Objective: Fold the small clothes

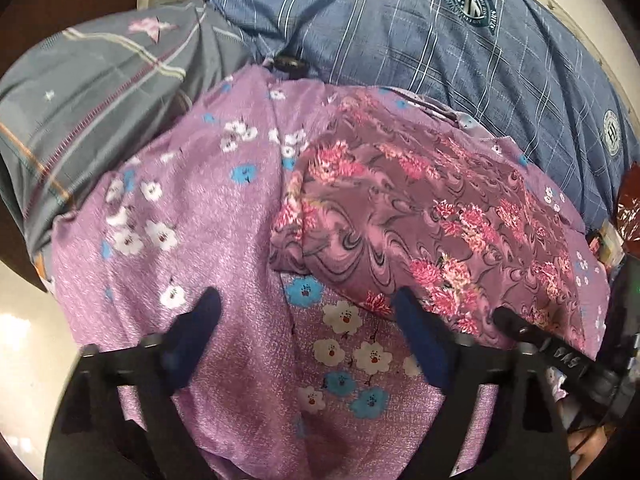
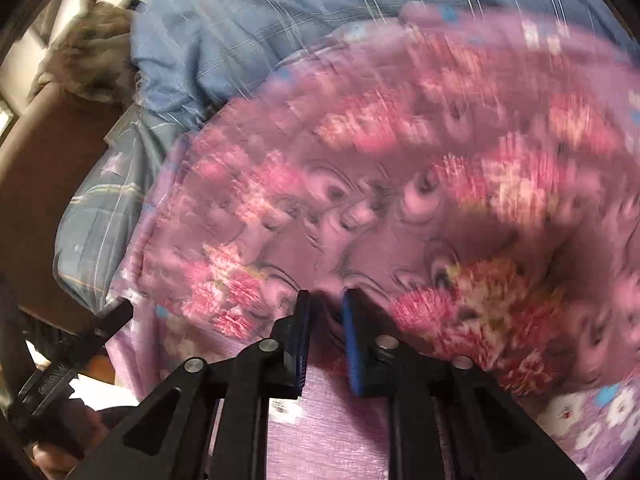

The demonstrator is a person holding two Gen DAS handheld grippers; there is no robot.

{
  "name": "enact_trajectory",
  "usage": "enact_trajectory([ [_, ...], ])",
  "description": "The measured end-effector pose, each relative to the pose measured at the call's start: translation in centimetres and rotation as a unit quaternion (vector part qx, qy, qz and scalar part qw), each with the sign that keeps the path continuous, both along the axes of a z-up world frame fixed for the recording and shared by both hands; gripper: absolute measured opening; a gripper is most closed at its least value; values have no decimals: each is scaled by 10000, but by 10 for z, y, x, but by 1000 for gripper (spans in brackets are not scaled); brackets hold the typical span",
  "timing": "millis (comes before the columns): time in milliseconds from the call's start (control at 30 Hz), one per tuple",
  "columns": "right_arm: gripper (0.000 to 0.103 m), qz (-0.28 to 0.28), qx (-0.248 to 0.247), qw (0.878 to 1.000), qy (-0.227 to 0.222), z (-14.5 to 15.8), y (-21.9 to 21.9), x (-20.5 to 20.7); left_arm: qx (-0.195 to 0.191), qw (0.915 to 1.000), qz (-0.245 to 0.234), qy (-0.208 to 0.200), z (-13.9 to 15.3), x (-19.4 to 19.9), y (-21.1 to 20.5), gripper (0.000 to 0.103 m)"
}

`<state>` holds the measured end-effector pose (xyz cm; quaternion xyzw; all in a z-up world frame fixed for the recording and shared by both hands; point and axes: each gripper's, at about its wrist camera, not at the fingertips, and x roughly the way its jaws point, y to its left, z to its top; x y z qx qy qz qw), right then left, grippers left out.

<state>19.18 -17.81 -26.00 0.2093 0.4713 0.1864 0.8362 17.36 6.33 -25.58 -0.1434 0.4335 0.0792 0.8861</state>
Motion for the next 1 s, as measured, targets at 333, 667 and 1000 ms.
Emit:
enact_trajectory([
  [333, 17, -232, 232, 9994, 75, 0, -28, -7, -924, 9925, -436, -668, 33, -3, -16, 64],
  [667, 17, -198, 224, 9995, 83, 0, -28, -7, -1890, 9817, 225, 70, -22, 21, -1, 74],
  [1000, 17, -152, 185, 9997, 63, 1, -24, -3, -2804, 9556, 847, -313, -35, 57, 30, 74],
])
